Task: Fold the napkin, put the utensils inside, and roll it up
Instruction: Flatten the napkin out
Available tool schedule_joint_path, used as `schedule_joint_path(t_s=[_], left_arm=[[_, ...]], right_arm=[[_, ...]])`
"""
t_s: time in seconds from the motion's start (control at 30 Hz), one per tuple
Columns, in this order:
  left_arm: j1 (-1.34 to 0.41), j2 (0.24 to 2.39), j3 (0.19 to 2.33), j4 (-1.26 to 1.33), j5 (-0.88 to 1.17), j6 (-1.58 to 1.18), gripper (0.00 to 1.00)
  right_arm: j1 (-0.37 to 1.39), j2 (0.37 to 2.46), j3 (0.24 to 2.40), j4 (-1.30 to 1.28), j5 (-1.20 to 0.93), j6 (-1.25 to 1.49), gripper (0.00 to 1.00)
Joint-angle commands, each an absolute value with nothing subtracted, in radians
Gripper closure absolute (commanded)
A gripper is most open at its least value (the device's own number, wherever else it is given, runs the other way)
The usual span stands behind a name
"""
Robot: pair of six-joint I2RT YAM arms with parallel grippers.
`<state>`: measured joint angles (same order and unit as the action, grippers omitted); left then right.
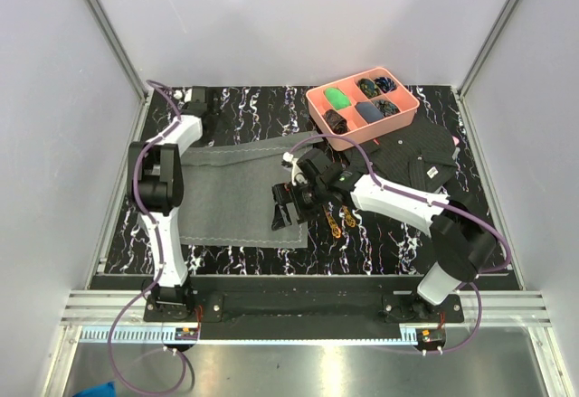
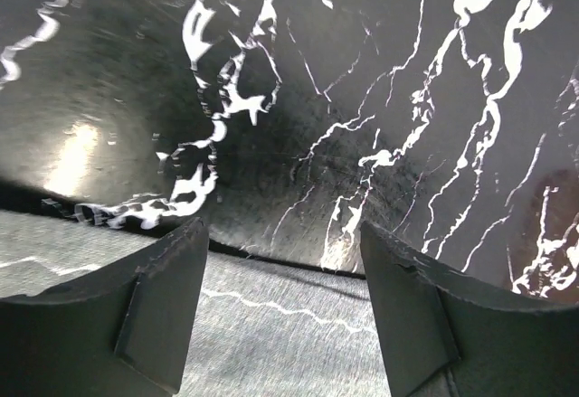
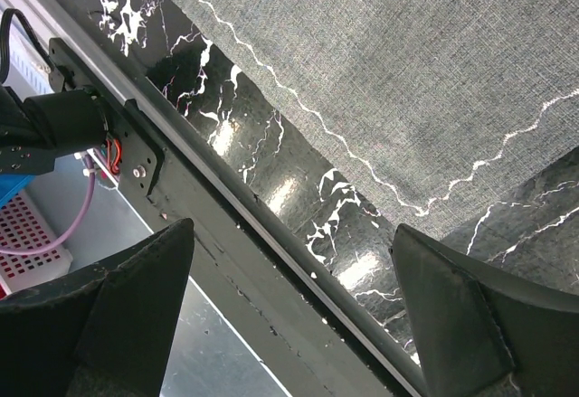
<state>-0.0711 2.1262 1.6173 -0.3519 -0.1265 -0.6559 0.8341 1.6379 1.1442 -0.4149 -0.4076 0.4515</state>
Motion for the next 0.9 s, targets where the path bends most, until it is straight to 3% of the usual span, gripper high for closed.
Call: schedule_joint_path(t_s=[0.0,0.5,0.63,0.77,0.87], left_arm=[[-0.067,2.172,1.686,-0.432,-0.132,-0.670,0.32],[-0.067,2.206,1.671,-0.503,-0.140,-0.762,0.37],[-0.067,2.203,1.660,-0.502,-0.141,-0.749,0.48],[-0.069,2.195,1.643,-0.483,-0.107,-0.747,0.76],[-0.068,2.178,1.632,-0.466,-0.094,-0.736,0.85]], right_arm=[[0.833,1.611,1.177,-0.416,-0.382,0.442,0.01],[0.833,1.585,1.177,-0.429,-0.359,0.440,0.01],[0.833,1.572,1.166,-0.431,-0.336,0.445,0.01],[0.833,1.580,1.170,-0.431,-0.330,0.434,0.01],[0.833,1.586,1.172,-0.433,-0.321,0.428,0.01]])
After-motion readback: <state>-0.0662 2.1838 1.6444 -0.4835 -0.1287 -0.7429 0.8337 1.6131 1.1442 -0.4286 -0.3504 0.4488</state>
